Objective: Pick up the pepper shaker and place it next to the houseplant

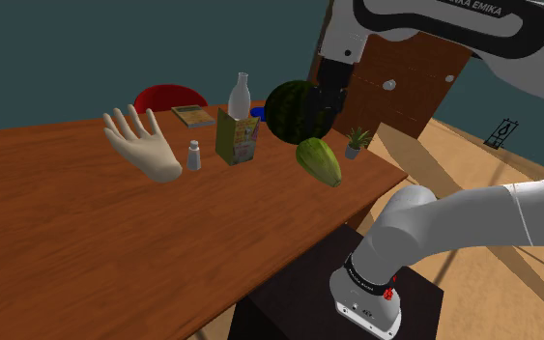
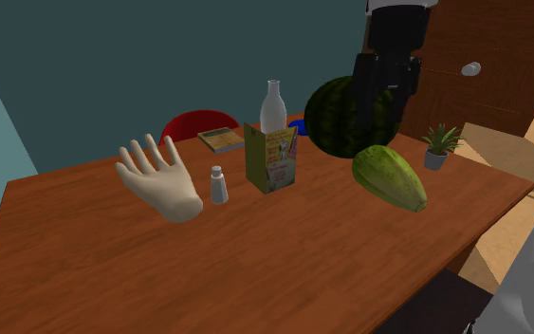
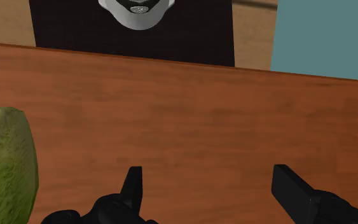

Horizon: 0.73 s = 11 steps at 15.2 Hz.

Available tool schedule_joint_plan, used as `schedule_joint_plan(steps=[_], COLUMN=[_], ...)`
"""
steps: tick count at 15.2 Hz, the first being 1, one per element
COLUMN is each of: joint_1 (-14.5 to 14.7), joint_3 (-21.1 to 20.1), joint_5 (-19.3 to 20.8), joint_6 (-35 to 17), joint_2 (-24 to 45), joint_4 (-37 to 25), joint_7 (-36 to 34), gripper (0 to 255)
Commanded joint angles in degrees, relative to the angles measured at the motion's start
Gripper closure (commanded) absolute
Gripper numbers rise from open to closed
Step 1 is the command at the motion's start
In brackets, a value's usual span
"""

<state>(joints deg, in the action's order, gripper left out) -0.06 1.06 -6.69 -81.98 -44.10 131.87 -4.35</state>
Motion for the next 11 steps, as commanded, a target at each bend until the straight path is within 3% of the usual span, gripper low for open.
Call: schedule_joint_plan(steps=[1, 11], joint_1=[0.0, 0.8], joint_3=[0.0, -2.6], joint_5=[0.0, -1.1], joint_6=[0.0, -15.8], joint_2=[0.0, 18.4], joint_4=[0.0, -4.0], joint_7=[0.0, -1.3], gripper=[0, 0])
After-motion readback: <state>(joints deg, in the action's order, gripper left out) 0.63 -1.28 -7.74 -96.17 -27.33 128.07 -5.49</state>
